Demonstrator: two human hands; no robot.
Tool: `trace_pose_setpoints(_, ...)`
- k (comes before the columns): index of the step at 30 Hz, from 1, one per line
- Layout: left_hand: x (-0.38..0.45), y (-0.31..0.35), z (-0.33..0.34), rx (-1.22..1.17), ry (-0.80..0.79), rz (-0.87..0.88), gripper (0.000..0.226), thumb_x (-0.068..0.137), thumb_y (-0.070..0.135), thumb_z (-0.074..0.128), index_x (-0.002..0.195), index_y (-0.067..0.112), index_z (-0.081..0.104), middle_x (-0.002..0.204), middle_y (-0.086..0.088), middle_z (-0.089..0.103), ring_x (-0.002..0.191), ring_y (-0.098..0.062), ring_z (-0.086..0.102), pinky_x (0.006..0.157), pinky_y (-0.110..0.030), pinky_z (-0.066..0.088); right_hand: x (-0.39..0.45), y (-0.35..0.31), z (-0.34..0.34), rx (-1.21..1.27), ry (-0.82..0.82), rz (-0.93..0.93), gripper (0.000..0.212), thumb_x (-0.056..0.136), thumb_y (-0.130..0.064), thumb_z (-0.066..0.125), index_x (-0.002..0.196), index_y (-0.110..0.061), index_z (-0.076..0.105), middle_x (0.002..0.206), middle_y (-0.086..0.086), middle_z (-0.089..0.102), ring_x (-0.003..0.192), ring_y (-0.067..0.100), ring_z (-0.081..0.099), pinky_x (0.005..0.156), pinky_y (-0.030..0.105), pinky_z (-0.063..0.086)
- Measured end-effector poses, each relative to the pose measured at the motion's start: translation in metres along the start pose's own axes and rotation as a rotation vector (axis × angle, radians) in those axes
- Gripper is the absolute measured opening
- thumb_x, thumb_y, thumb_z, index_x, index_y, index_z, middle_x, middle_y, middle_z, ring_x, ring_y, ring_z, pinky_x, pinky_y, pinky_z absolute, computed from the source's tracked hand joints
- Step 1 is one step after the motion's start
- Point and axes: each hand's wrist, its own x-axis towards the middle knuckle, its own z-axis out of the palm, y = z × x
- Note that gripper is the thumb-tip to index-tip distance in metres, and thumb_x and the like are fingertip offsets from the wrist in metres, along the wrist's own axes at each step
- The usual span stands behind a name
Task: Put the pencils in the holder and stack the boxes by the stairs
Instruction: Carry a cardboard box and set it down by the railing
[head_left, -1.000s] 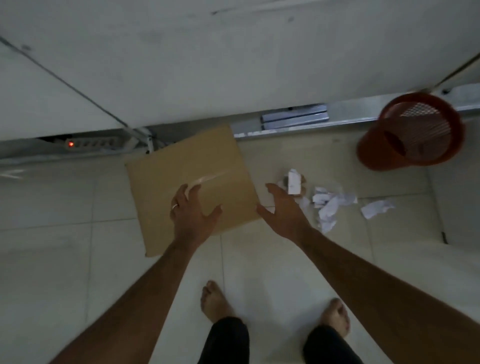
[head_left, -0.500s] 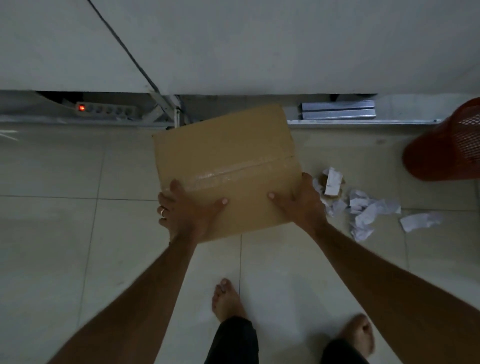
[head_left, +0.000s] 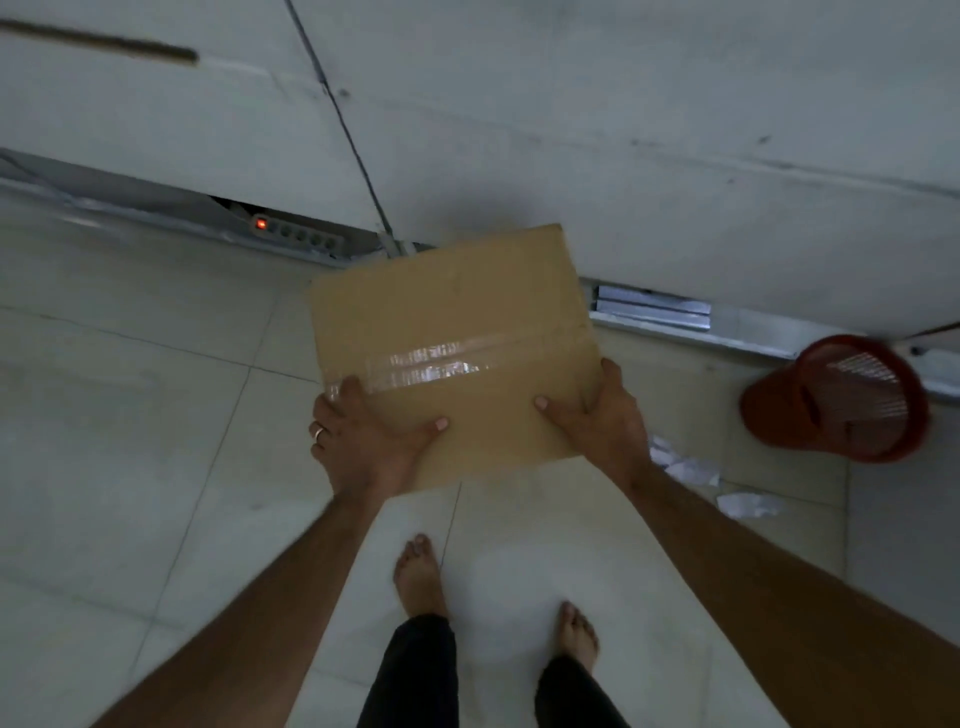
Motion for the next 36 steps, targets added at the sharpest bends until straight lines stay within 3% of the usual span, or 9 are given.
trace_pose_setpoints(3, -0.027, 0.003, -0.057, -0.061, 0.057, -0.025, 0.128, 0.038, 0.092, 0.063, 0.139, 0.022, 0.028, 0.139, -0.019, 0.034, 0.124, -0.041, 0.039, 0.098, -0.054, 0.039, -0.016, -0.048, -0.036, -0.053, -0.049, -0.076, 0.088, 0.064, -0.068, 0.074, 0.132, -0.026, 0.037, 0.119, -0.001, 0.06, 0.097, 0.021, 0.058, 0.076, 0.03, 0.046)
trace_pose_setpoints(7, -0.044, -0.001, -0.126, -0.178, 0.143, -0.085, 0.125, 0.042, 0.084, 0.071, 0.142, 0.021, 0.03, 0.139, -0.016, 0.034, 0.128, -0.038, 0.035, 0.101, -0.053, 0.036, -0.028, -0.12, -0.06, -0.056, -0.108, -0.208, 0.086, 0.065, -0.068, 0.075, 0.13, -0.028, 0.037, 0.116, -0.005, 0.057, 0.104, 0.023, 0.059, 0.078, 0.031, 0.046)
trace_pose_setpoints(12, -0.043, -0.03, -0.21, -0.251, 0.217, -0.17, 0.119, 0.045, 0.08, 0.073, 0.142, 0.026, 0.031, 0.145, -0.017, 0.029, 0.132, -0.039, 0.031, 0.101, -0.055, 0.036, -0.048, -0.215, -0.051, -0.101, -0.17, -0.34, 0.091, 0.065, -0.072, 0.071, 0.134, -0.029, 0.03, 0.128, 0.004, 0.055, 0.111, 0.03, 0.057, 0.087, 0.046, 0.052)
trace_pose_setpoints(15, -0.034, -0.067, -0.257, -0.301, 0.265, -0.226, 0.12, 0.045, 0.077, 0.076, 0.144, 0.027, 0.029, 0.148, -0.016, 0.024, 0.134, -0.041, 0.028, 0.102, -0.057, 0.037, -0.066, -0.273, -0.024, -0.11, -0.232, -0.383, 0.096, 0.063, -0.075, 0.069, 0.137, -0.032, 0.026, 0.133, 0.006, 0.053, 0.115, 0.033, 0.055, 0.091, 0.045, 0.05)
trace_pose_setpoints(19, -0.017, -0.133, -0.31, -0.339, 0.336, -0.318, 0.123, 0.046, 0.077, 0.076, 0.146, 0.028, 0.025, 0.151, -0.014, 0.02, 0.136, -0.041, 0.024, 0.104, -0.056, 0.034, -0.088, -0.352, 0.035, -0.121, -0.313, -0.47, 0.1, 0.061, -0.077, 0.069, 0.139, -0.032, 0.026, 0.136, 0.006, 0.052, 0.119, 0.033, 0.054, 0.095, 0.045, 0.048)
trace_pose_setpoints(28, 0.043, -0.313, -0.41, -0.304, 0.434, -0.547, 0.127, 0.045, 0.085, 0.068, 0.147, 0.024, 0.021, 0.151, -0.014, 0.023, 0.136, -0.038, 0.025, 0.105, -0.054, 0.033, -0.144, -0.523, 0.226, -0.123, -0.533, -0.67, 0.102, 0.066, -0.057, 0.081, 0.146, -0.018, 0.031, 0.141, 0.007, 0.05, 0.124, 0.029, 0.052, 0.098, 0.05, 0.048)
trace_pose_setpoints(32, 0.065, -0.391, -0.448, -0.308, 0.478, -0.641, 0.126, 0.045, 0.089, 0.063, 0.145, 0.024, 0.025, 0.15, -0.014, 0.023, 0.134, -0.04, 0.026, 0.101, -0.058, 0.037, -0.167, -0.588, 0.316, -0.113, -0.64, -0.726, 0.086, 0.065, -0.052, 0.083, 0.133, -0.018, 0.043, 0.127, 0.002, 0.059, 0.114, 0.023, 0.059, 0.091, 0.041, 0.051)
trace_pose_setpoints(36, 0.084, -0.45, -0.472, -0.284, 0.484, -0.73, 0.125, 0.046, 0.09, 0.062, 0.145, 0.024, 0.025, 0.149, -0.014, 0.024, 0.134, -0.039, 0.026, 0.102, -0.059, 0.036, -0.184, -0.633, 0.39, -0.14, -0.685, -0.801, 0.091, 0.061, -0.059, 0.081, 0.133, -0.021, 0.041, 0.121, -0.003, 0.058, 0.107, 0.019, 0.058, 0.083, 0.029, 0.044)
